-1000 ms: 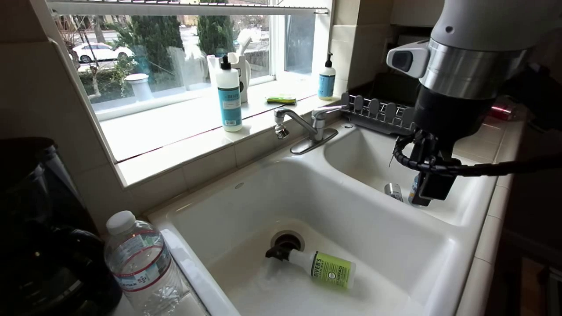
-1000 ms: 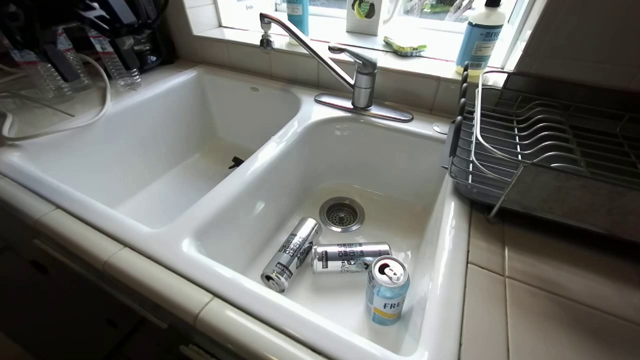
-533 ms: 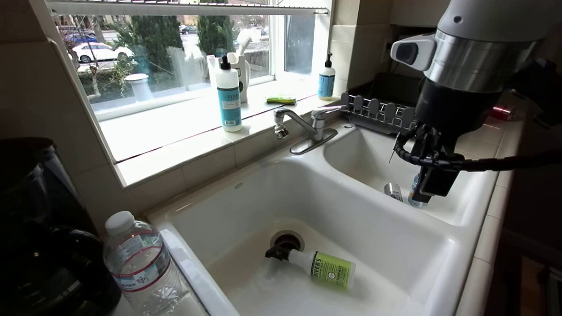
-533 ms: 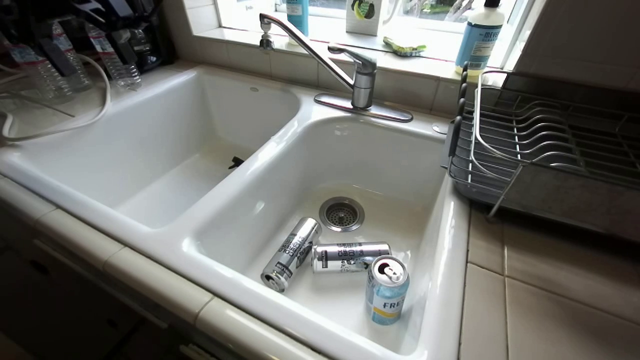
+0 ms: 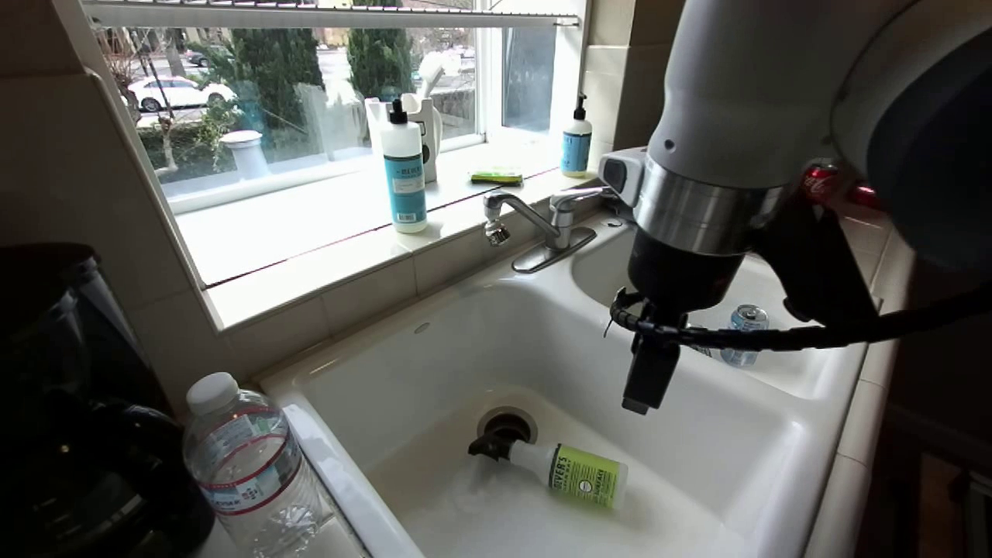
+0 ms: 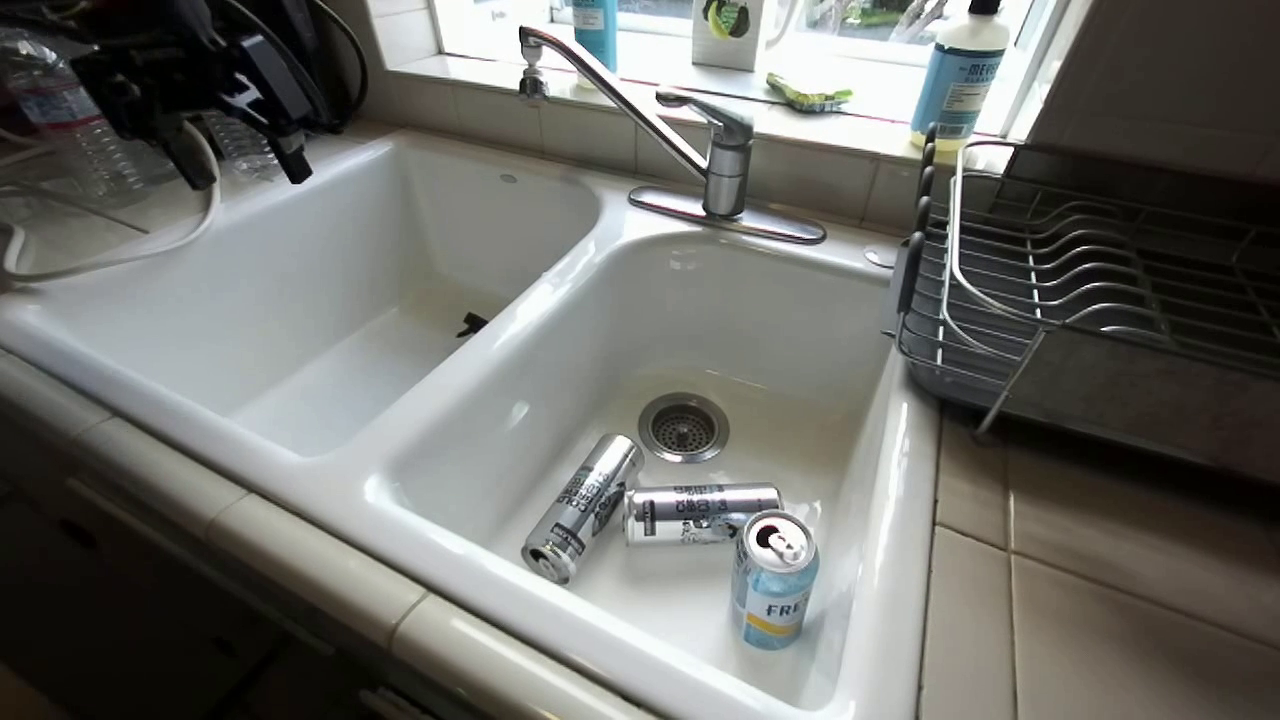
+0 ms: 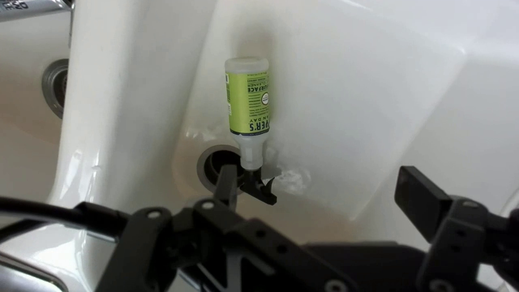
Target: Remove the spray bottle from the sink.
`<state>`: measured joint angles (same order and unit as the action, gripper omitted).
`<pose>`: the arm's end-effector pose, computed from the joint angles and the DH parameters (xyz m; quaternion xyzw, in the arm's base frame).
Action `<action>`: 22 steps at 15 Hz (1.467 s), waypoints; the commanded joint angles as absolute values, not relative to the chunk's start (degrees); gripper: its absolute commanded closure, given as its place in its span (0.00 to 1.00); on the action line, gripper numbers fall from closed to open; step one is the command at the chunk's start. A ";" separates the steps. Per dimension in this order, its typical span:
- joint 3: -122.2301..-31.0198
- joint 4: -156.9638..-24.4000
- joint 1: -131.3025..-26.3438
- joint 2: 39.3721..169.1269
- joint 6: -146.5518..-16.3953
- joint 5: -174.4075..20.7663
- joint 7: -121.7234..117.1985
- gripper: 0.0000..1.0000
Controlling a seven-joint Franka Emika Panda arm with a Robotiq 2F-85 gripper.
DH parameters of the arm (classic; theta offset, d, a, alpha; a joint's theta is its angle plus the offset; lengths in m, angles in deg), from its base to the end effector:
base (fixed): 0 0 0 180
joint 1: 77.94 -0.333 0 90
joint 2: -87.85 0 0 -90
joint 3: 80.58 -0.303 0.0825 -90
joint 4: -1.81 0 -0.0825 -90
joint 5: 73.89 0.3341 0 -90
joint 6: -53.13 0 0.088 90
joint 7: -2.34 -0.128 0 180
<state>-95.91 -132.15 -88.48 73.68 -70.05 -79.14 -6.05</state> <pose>0.3909 0.1865 0.4267 0.9822 0.1723 0.0442 0.0611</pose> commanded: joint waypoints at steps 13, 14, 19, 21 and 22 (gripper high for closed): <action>-93.67 -118.29 -89.96 97.92 -78.37 -79.44 -11.22 0.00; -93.67 -118.12 -90.00 98.03 -78.37 -79.44 -11.22 0.00; -92.76 -115.61 -89.65 101.73 -80.28 -79.10 -10.54 0.00; -91.97 -113.60 -89.77 103.87 -79.21 -77.86 -12.85 0.00; -91.63 -112.26 -89.90 105.37 -78.94 -76.68 -14.44 0.00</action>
